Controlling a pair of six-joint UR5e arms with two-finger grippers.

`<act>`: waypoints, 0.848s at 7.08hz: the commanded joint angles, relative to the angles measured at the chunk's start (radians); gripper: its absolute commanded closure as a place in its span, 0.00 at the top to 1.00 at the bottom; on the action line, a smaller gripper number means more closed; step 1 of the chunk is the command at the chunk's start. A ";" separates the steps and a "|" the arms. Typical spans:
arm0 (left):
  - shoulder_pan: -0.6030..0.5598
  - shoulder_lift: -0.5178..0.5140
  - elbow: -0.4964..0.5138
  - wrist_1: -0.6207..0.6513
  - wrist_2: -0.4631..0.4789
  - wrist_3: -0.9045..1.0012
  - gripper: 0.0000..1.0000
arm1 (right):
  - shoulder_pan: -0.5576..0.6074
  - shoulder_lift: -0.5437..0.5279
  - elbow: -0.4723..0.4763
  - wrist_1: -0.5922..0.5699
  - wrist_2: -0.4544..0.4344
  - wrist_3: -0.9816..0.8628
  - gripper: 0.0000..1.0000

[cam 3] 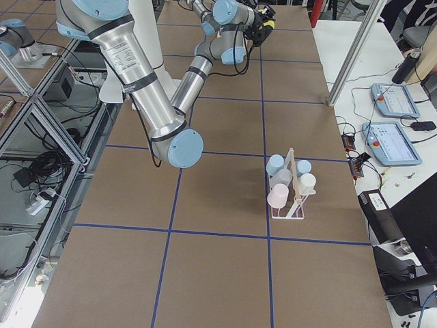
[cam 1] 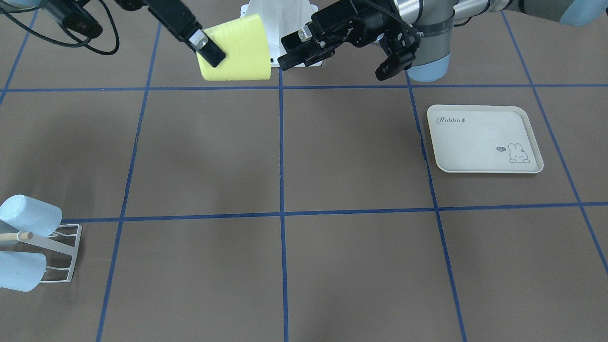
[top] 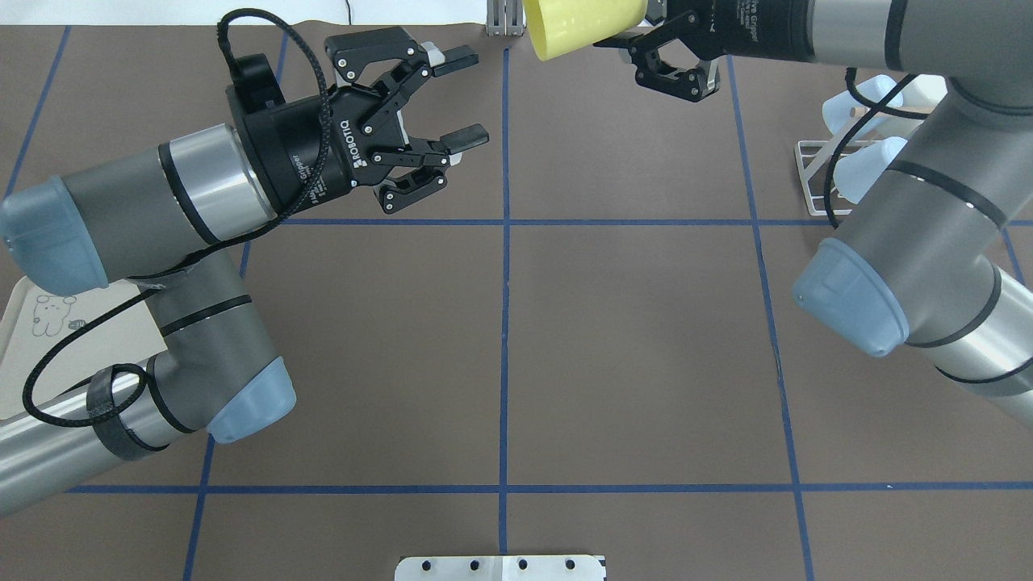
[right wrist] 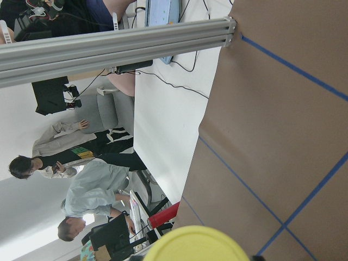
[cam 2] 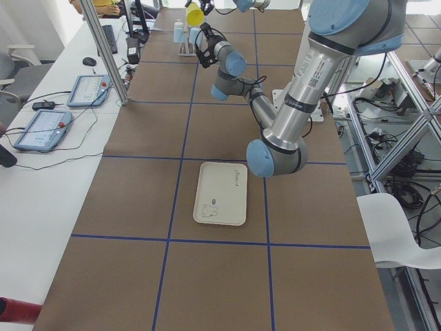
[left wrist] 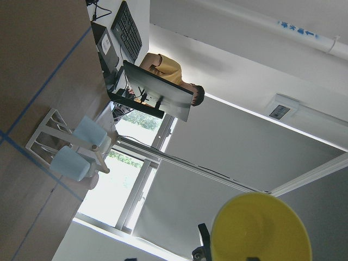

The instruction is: Transfer IKEA cup to right arm and place on rack

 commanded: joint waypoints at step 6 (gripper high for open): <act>-0.203 0.297 -0.042 0.065 -0.249 0.521 0.73 | 0.369 -0.020 -0.400 -0.270 0.147 -1.331 0.00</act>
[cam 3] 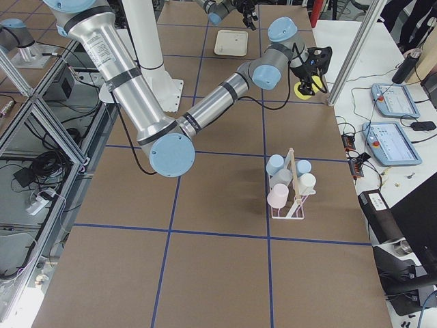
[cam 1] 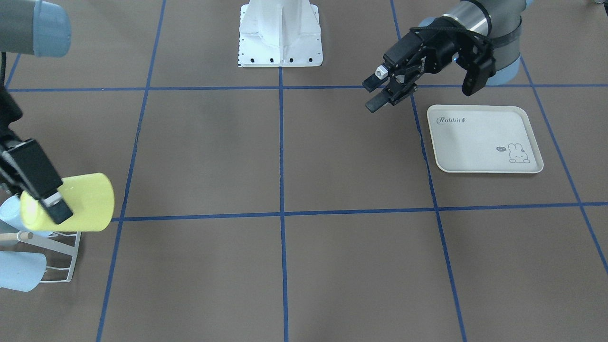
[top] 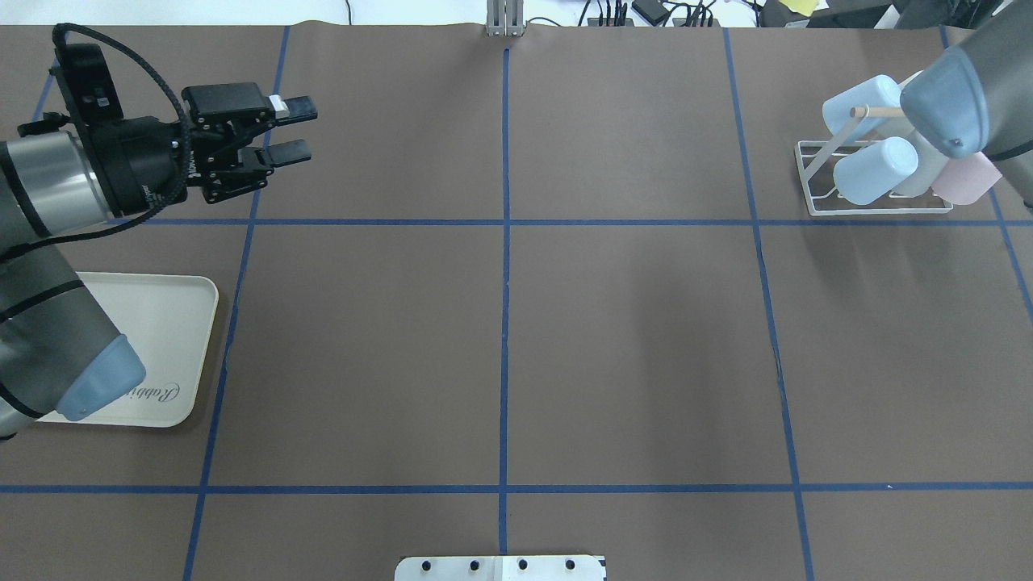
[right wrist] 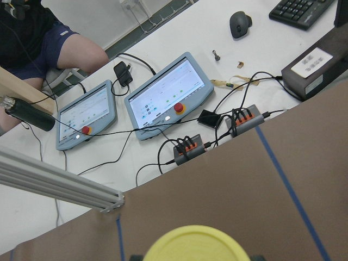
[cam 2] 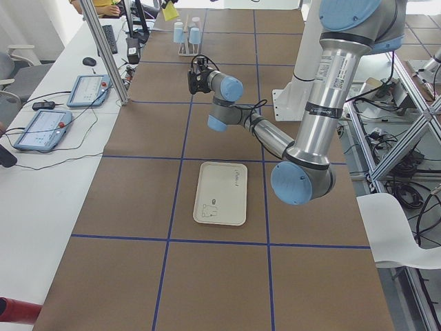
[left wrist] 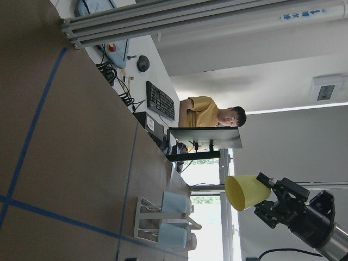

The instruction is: Transfer IKEA cup to right arm and place on rack

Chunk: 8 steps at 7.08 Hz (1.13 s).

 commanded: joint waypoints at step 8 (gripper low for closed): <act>-0.024 0.022 0.005 0.014 -0.042 0.049 0.73 | 0.161 -0.096 -0.359 0.098 0.004 -0.614 0.00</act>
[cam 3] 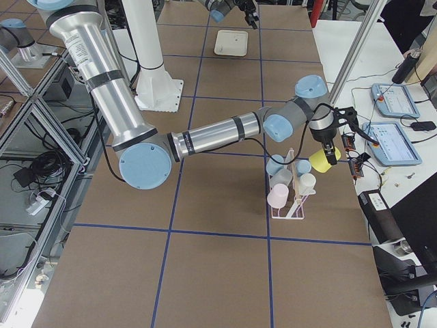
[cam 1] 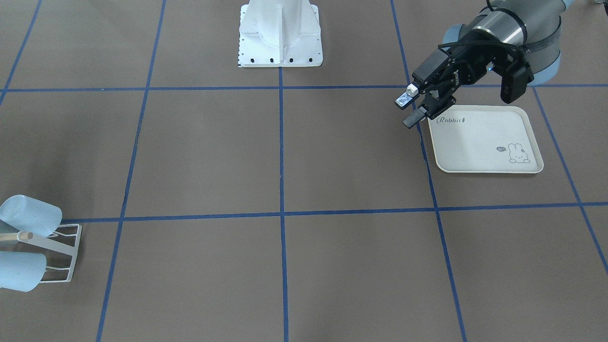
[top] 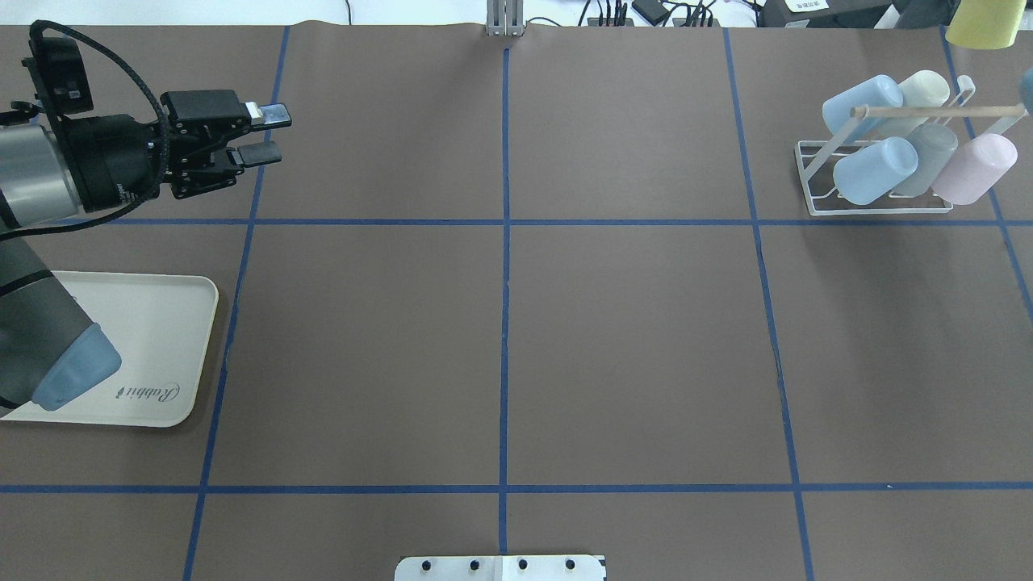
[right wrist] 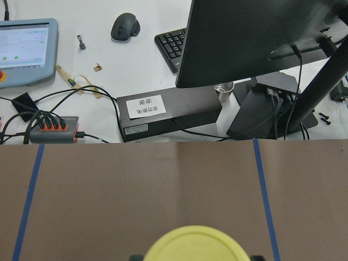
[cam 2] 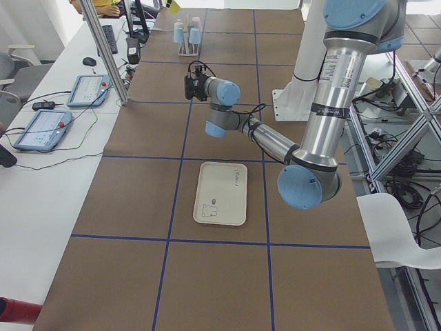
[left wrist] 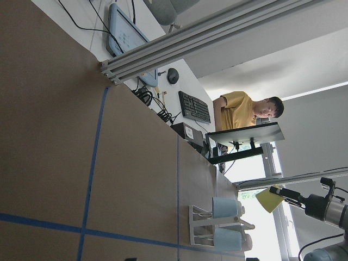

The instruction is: Transfer IKEA cup to right arm and place on rack

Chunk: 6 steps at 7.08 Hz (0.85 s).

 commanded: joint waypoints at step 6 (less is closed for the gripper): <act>0.001 -0.001 -0.010 -0.001 0.000 0.000 0.73 | -0.040 -0.105 -0.122 0.466 -0.152 0.170 0.00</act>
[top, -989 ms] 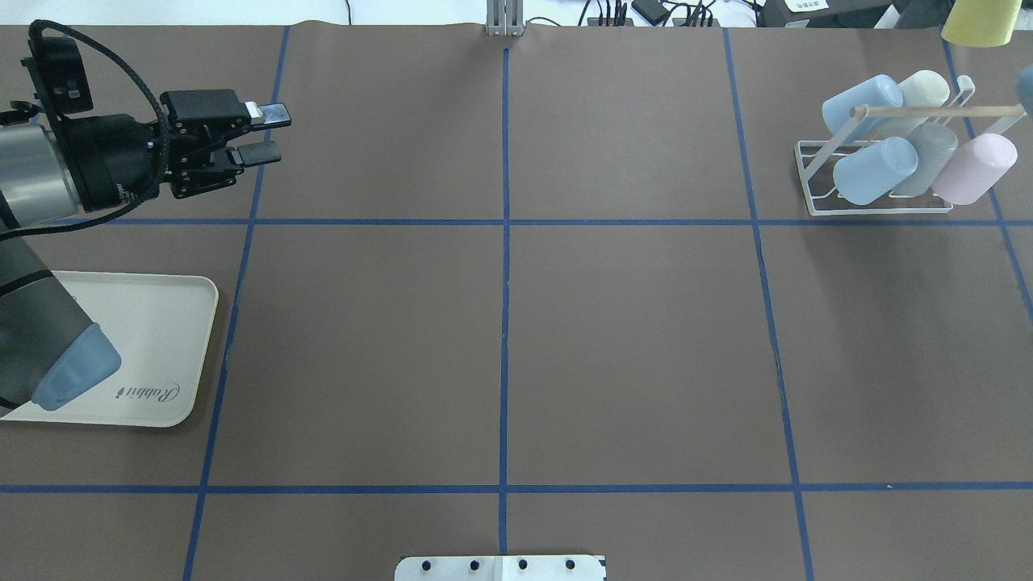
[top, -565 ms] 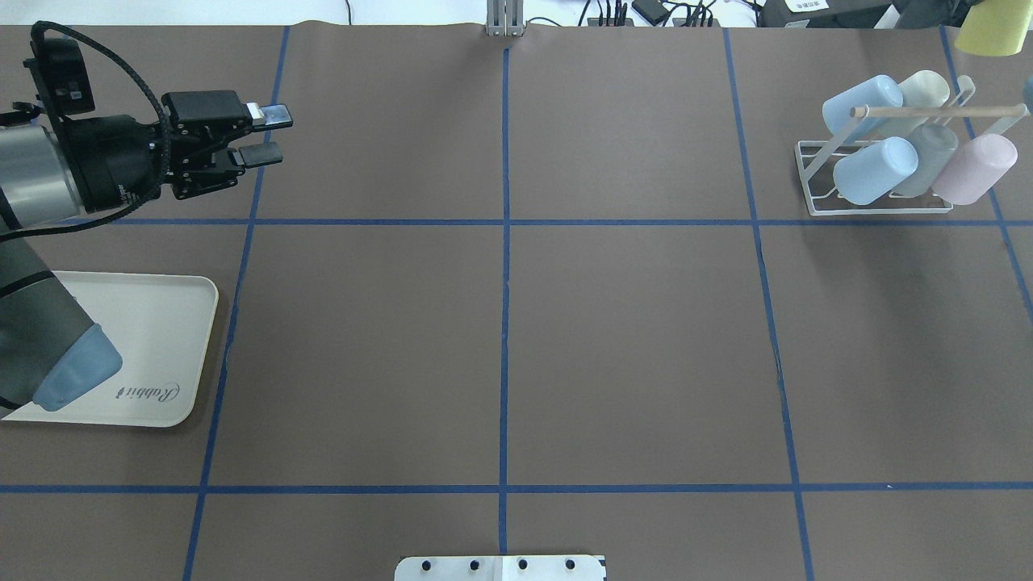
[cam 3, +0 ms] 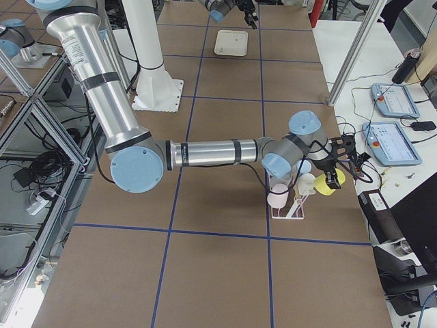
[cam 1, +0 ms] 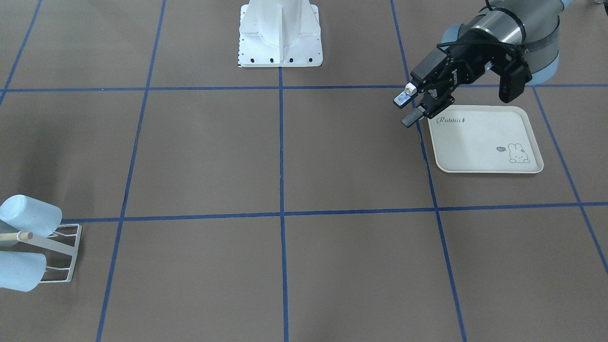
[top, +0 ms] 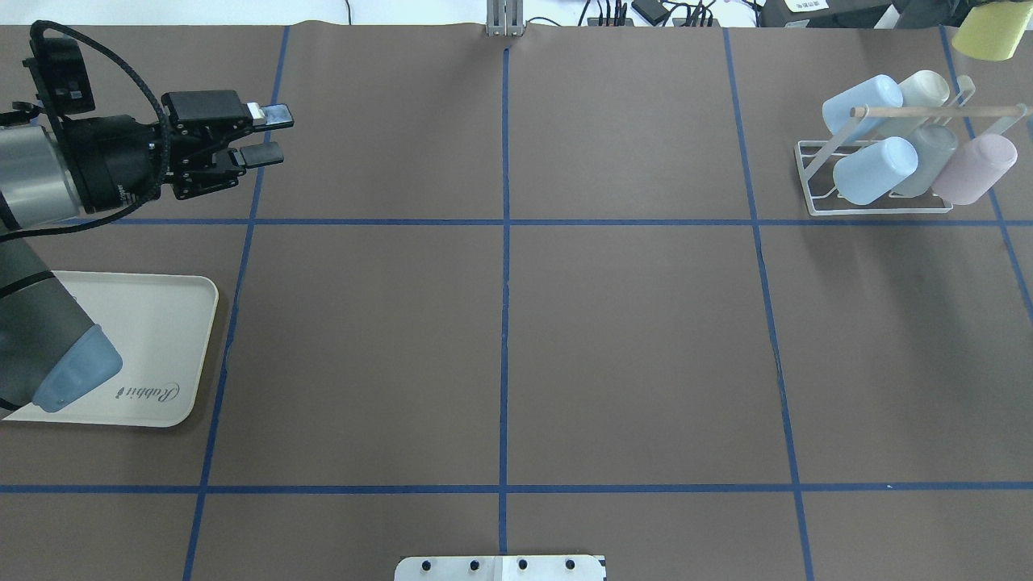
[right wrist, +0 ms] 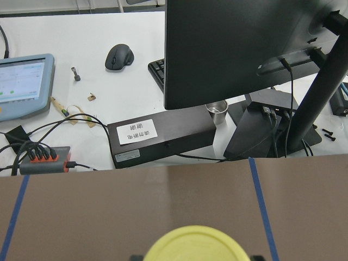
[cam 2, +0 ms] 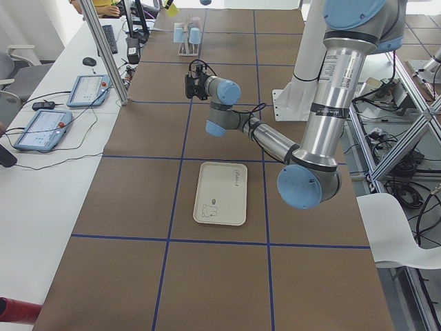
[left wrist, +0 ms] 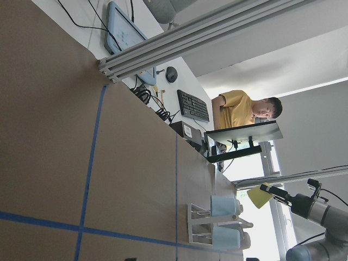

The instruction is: Transfer IKEA cup to right arm and place on rack

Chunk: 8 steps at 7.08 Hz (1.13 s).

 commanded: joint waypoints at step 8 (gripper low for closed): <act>0.000 0.000 -0.005 0.000 -0.001 0.000 0.73 | -0.047 -0.076 -0.008 0.132 -0.084 0.032 0.00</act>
